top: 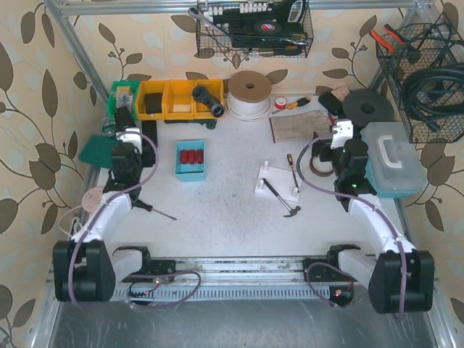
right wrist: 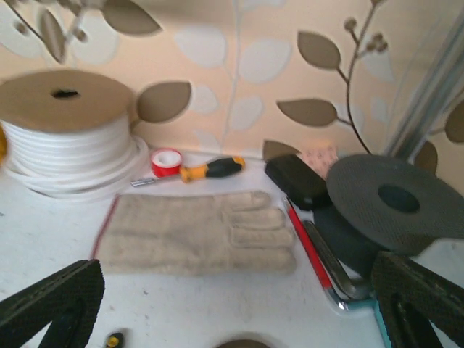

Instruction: Install the large spring

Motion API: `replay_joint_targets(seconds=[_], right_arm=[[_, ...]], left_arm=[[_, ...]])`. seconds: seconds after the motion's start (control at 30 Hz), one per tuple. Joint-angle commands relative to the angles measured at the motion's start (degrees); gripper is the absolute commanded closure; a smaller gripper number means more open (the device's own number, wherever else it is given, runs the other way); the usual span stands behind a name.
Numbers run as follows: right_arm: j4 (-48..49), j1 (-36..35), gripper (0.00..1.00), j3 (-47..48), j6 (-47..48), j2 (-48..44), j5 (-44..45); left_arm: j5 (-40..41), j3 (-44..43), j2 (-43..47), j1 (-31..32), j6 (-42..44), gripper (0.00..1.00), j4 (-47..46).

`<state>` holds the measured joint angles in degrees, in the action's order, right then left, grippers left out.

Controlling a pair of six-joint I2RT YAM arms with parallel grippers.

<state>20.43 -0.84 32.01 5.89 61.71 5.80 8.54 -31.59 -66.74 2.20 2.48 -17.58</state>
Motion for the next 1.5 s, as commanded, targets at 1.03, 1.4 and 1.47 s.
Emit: replay_joint_targets(seconds=[1.03, 1.4, 1.47], right_arm=[[-61.43, -18.73, 0.26, 27.58, -12.00, 10.24, -8.55], [-61.30, -28.30, 0.64, 23.42, -10.68, 16.15, -4.28], [-60.73, -28.67, 0.68, 22.79, -11.18, 18.00, -3.68]], left_arm=[[-21.65, -11.47, 6.72, 20.13, -25.55, 0.11, 24.16], [-13.72, -0.21, 9.36, 26.36, -20.53, 0.12, 12.95], [-11.76, 1.36, 9.20, 26.45, -19.51, 0.12, 11.52]])
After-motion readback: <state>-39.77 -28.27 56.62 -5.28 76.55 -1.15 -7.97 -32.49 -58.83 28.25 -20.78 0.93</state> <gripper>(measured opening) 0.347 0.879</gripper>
